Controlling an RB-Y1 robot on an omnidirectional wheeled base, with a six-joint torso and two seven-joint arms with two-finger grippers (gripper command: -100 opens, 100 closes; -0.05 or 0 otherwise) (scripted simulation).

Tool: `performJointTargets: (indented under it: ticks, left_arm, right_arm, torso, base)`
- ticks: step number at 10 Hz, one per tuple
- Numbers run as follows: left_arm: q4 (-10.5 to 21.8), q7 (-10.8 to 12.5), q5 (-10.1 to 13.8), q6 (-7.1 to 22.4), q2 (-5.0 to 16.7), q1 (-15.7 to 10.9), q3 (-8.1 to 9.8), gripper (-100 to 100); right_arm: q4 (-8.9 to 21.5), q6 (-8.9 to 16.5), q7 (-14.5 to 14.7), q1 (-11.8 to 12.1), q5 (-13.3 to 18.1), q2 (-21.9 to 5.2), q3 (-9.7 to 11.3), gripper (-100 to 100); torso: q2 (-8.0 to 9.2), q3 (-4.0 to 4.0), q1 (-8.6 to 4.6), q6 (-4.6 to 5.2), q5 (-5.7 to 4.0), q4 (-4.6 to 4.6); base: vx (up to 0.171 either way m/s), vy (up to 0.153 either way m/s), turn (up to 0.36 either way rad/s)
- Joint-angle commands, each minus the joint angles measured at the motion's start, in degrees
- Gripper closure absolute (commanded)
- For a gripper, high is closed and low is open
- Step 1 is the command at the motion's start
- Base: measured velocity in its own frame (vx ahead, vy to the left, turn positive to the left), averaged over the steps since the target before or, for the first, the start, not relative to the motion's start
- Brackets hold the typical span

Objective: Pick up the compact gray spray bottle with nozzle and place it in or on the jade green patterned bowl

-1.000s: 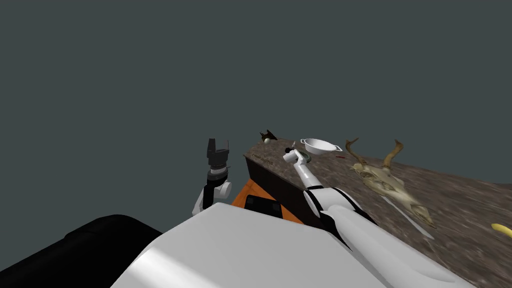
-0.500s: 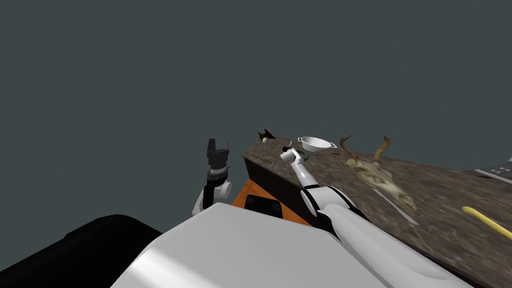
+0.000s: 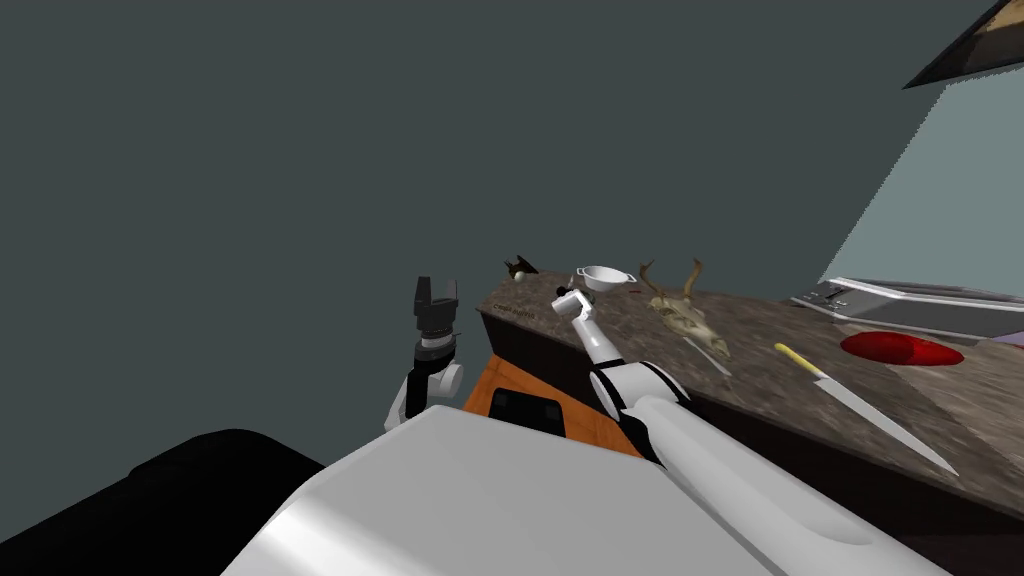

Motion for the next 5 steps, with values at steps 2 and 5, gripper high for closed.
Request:
performJointTargets:
  ticks: [2, 5]
  left_arm:
    - [0.0, 0.0, 0.0, 0.0, 0.0, 0.0, 0.0, 0]
    - [0.0, 0.0, 0.0, 0.0, 0.0, 0.01, 0.0, 0]
  right_arm:
    - [-1.12, 2.88, 2.68, -2.26, -1.07, 1.44, -0.41, 100]
    - [-1.83, 5.21, 5.48, -4.78, -2.31, 2.42, -0.94, 100]
  torso:
    - [-0.12, -0.06, -0.08, 0.01, -0.01, -0.01]
    - [-0.13, -0.07, -0.15, 0.11, -0.02, -0.01]
  base:
    - [-0.081, -0.053, -0.256]
    - [-0.081, -0.054, -0.225]
